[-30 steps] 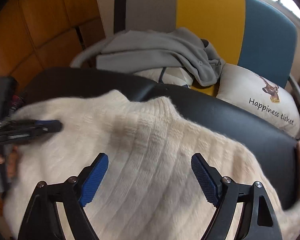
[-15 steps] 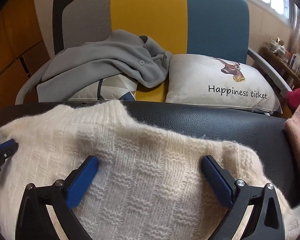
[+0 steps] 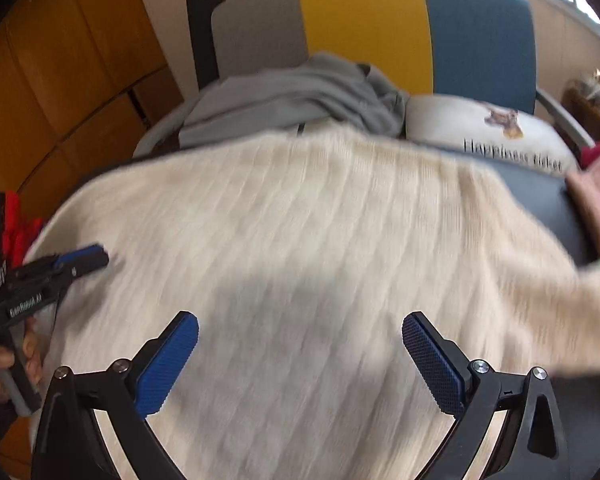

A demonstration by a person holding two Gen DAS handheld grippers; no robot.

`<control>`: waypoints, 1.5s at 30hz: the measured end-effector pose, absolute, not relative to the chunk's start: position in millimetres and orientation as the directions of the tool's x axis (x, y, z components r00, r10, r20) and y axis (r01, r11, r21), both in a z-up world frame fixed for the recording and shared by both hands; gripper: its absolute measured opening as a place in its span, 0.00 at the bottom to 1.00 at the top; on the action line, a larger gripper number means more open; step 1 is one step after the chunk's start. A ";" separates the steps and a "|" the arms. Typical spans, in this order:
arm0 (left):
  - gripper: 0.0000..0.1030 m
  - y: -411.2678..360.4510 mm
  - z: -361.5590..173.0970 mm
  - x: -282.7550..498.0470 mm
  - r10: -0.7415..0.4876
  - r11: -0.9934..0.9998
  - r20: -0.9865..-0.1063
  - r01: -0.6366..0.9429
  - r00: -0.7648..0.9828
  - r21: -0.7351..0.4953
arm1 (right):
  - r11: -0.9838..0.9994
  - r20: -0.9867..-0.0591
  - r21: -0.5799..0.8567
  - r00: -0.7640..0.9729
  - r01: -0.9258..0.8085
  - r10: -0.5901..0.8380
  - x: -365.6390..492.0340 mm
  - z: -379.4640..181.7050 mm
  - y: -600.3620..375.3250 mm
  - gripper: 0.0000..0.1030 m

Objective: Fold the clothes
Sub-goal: 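Smooth the cream sweater flat on the seat with both open grippers, then grasp the sweater sleeve with the right gripper and lift it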

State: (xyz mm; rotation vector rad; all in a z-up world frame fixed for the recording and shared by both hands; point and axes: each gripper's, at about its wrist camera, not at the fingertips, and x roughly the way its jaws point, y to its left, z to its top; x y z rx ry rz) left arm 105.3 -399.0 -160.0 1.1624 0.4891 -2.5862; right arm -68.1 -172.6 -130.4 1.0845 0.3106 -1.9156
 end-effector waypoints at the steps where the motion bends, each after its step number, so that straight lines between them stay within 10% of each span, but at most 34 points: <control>1: 0.21 -393.6 -165.3 113.3 -0.095 -0.907 -0.770 0.373 -0.631 -0.194 | -0.589 -0.792 0.194 -0.229 0.784 -0.566 -57.7 -135.2 -159.6 1.00; 15: 0.22 -386.7 -164.7 133.0 -0.123 -0.867 -0.767 0.444 -0.630 -0.226 | -0.646 -0.761 0.207 -0.293 0.735 -0.579 -17.1 -154.1 -83.3 1.00; 23: 0.26 -329.4 -151.6 81.4 -0.041 -0.950 -0.730 0.252 -0.682 -0.182 | -0.551 -0.603 0.589 -0.133 0.591 -0.787 -60.9 -149.8 -42.0 0.93; 25: 0.26 -326.2 -163.2 75.4 -0.035 -0.952 -0.751 0.250 -0.659 -0.175 | -0.559 -0.549 0.660 -0.187 0.501 -0.815 -77.1 -145.1 -15.9 0.64; 35: 0.27 -356.5 -182.9 88.5 0.154 -0.864 -0.684 0.239 -0.713 -0.443 | -0.532 -0.343 0.845 -0.702 0.060 -0.624 -170.9 -116.6 131.0 0.86; 45: 0.27 -360.7 -186.6 83.9 0.189 -0.834 -0.657 0.234 -0.730 -0.500 | -0.401 -0.354 0.907 -0.750 -0.129 -0.559 -233.9 -140.5 147.0 0.57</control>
